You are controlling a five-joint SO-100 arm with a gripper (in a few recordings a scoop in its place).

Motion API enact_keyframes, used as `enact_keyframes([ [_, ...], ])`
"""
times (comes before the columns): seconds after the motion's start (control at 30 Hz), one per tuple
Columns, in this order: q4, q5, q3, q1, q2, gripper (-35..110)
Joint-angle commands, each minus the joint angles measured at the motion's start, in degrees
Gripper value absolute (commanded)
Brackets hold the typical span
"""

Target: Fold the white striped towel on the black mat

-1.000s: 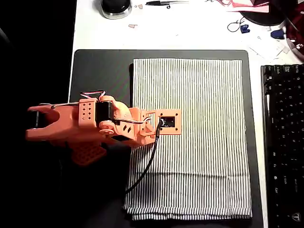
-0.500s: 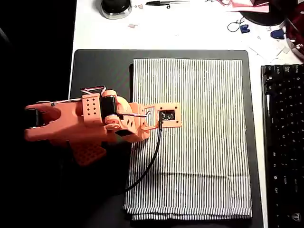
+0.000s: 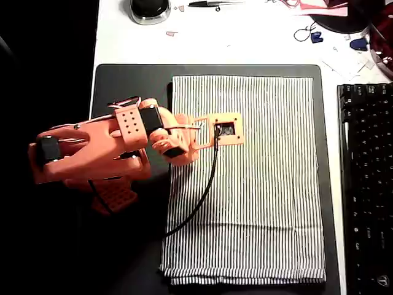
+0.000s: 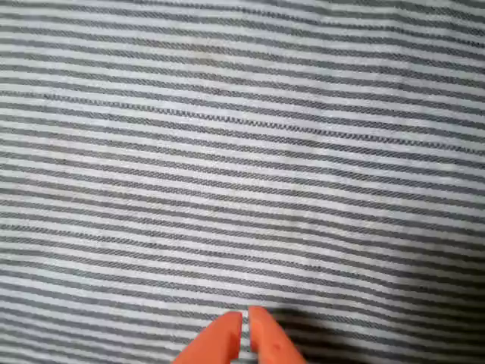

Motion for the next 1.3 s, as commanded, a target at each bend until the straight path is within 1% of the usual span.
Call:
enact_keyframes([
  [0.0, -2.55, 2.9, -4.48, -2.55, -3.78, 0],
  [0.1, -5.1, 5.27, -7.73, -4.83, -8.26, 0],
  [0.23, -6.86, 11.51, -14.15, -8.35, -15.29, 0],
  [0.33, -5.45, 16.35, -20.83, -11.34, -20.65, 0],
  [0.5, -5.19, 20.74, -30.5, -16.44, -28.04, 0],
  [0.67, -4.39, 23.47, -39.64, -18.37, -37.79, 0],
  [0.9, -4.75, 23.29, -51.15, -18.81, -51.33, 0],
  [1.13, 4.22, 23.91, -70.4, -20.57, -68.03, 1],
  [1.27, 8.79, 24.61, -80.33, -21.27, -75.5, 5],
])
